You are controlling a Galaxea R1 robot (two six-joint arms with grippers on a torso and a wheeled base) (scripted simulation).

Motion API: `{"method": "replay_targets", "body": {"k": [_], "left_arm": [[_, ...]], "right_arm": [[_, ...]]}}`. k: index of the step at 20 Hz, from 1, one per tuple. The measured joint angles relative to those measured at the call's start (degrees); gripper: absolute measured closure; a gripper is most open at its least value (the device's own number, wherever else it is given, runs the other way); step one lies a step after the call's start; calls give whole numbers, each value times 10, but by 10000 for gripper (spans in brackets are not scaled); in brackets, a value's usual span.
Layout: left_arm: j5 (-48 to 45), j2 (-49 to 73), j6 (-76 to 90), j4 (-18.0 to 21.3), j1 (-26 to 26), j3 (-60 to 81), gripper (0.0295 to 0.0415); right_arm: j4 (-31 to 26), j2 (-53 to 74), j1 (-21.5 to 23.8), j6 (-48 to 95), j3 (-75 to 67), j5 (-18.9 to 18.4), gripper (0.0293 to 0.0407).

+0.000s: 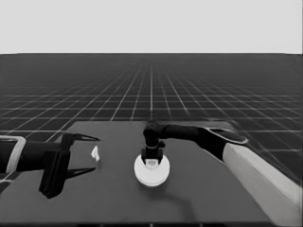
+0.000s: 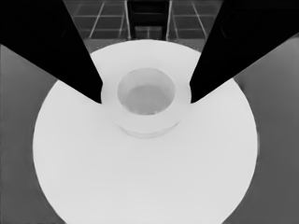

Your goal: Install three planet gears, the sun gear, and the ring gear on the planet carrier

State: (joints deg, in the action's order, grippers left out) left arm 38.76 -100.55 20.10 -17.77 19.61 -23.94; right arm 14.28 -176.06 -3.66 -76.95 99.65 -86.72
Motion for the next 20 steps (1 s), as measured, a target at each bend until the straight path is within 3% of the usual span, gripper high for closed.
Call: {"method": "replay_targets", "body": {"k": [20], "left_arm": [[0, 0, 0, 0, 0, 0, 326]], "right_arm": [[2, 0, -10, -72, 2, 1, 351]]}}
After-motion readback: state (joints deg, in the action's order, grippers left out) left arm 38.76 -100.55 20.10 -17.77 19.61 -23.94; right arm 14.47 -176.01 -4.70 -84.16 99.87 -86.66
